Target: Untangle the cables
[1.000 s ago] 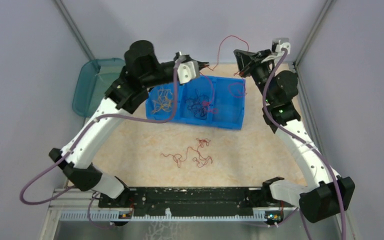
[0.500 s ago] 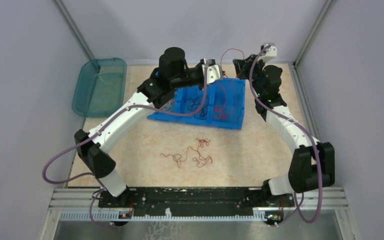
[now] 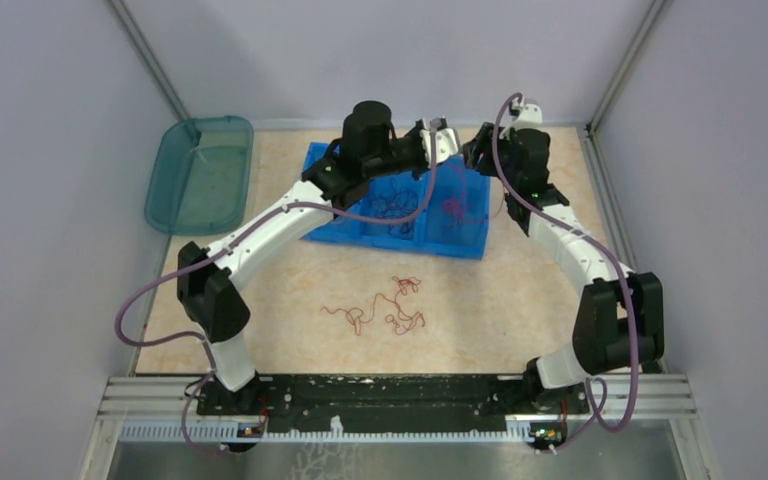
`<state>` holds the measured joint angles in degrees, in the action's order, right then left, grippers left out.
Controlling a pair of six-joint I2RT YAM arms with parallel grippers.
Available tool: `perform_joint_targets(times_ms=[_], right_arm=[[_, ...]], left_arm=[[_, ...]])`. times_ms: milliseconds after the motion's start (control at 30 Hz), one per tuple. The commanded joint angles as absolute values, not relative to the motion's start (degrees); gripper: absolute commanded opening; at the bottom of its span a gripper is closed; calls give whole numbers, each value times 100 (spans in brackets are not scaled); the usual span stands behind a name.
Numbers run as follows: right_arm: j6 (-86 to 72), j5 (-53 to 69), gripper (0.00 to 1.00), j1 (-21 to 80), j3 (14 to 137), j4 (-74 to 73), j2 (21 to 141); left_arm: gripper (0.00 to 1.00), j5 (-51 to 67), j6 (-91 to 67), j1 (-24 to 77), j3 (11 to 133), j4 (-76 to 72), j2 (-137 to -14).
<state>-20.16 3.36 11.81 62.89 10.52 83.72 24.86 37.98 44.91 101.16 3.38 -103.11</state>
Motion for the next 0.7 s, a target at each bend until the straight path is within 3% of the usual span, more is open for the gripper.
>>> perform_joint_targets(times_ms=[0, 400, 667], right_arm=[[-1991, 42, 57, 1151, 6470, 353, 7996], [-2058, 287, 58, 1151, 6350, -187, 7750], [-2618, -320, 54, 1002, 5842, 56, 7095]], left_arm=[[0, 2221, 3479, 4524, 10243, 61, -10457], [0, -36, 2688, 4096, 10218, -419, -10359], [0, 54, 2656, 4050, 11114, -4, -10887]])
